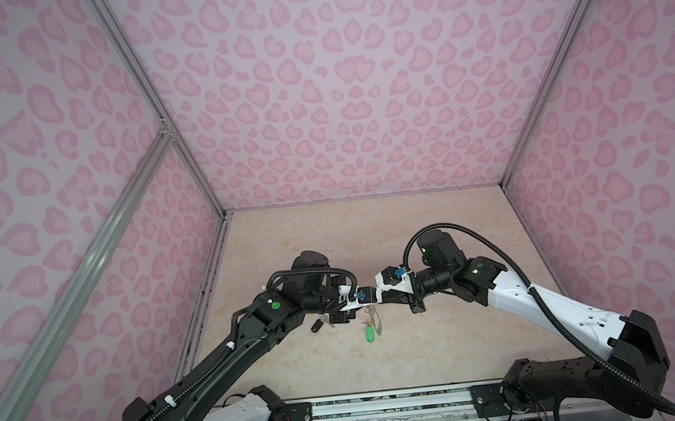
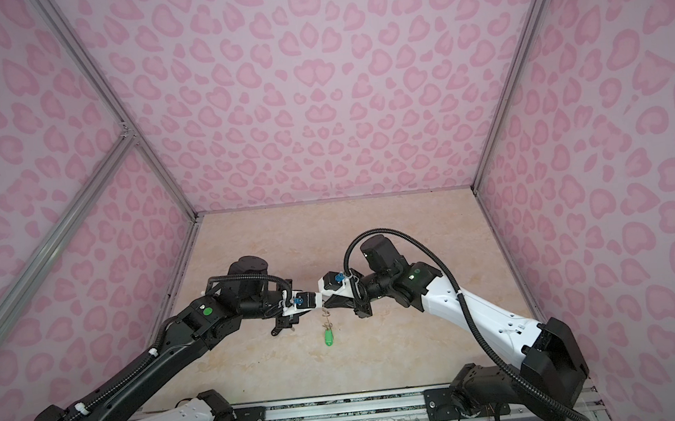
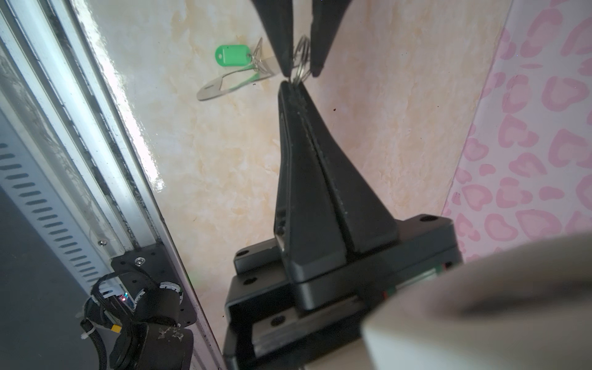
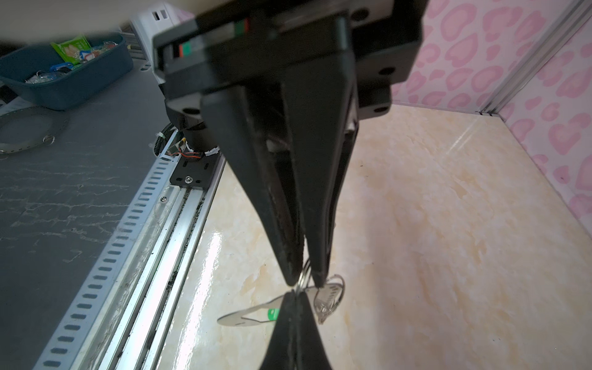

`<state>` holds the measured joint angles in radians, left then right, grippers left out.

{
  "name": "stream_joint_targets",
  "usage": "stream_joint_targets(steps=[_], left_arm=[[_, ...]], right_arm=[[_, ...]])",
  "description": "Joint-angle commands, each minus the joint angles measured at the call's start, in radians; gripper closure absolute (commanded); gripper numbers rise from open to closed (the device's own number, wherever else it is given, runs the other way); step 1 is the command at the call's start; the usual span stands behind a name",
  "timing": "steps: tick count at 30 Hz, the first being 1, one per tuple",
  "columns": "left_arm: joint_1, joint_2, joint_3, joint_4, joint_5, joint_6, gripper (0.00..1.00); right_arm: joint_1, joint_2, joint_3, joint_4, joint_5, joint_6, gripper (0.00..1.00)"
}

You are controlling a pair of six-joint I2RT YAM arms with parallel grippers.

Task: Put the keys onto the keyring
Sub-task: 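Grasp a split ring on the plate with the left gripper while the right holds it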

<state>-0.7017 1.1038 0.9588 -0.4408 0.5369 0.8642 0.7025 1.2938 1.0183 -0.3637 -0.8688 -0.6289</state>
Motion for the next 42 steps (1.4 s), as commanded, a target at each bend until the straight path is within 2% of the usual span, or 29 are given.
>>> stream_joint_targets(steps=[1,3,6,9,12,16,22,31,42], left_arm=[[0.002,0.005,0.015,-0.007,0.006,0.001,0.90],[0.002,0.005,0.017,-0.008,0.012,-0.002,0.96],[0.002,-0.001,0.015,0.011,0.023,-0.030,0.97],[0.006,-0.015,0.005,0.044,0.040,-0.064,0.97],[0.017,-0.024,-0.004,0.083,0.080,-0.106,0.97],[0.036,-0.037,-0.032,0.170,0.135,-0.177,0.96],[0.057,-0.051,-0.081,0.307,0.202,-0.281,0.96],[0.081,-0.052,-0.139,0.538,0.237,-0.411,0.96],[0.087,-0.036,-0.134,0.625,0.280,-0.460,0.96]], right_arm=[[0.003,-0.003,0.004,0.044,-0.035,-0.002,1.00],[0.002,-0.006,0.000,0.058,-0.035,0.007,1.00],[0.003,-0.015,-0.005,0.059,0.017,0.023,1.00],[-0.004,-0.064,-0.052,0.092,0.095,0.044,0.86],[-0.015,-0.132,-0.134,0.194,0.145,0.101,0.79],[-0.015,-0.194,-0.206,0.281,0.185,0.155,0.76],[-0.008,-0.212,-0.221,0.339,0.191,0.207,0.76],[-0.005,-0.215,-0.228,0.403,0.161,0.272,0.79],[-0.001,-0.258,-0.254,0.443,0.176,0.337,0.80]])
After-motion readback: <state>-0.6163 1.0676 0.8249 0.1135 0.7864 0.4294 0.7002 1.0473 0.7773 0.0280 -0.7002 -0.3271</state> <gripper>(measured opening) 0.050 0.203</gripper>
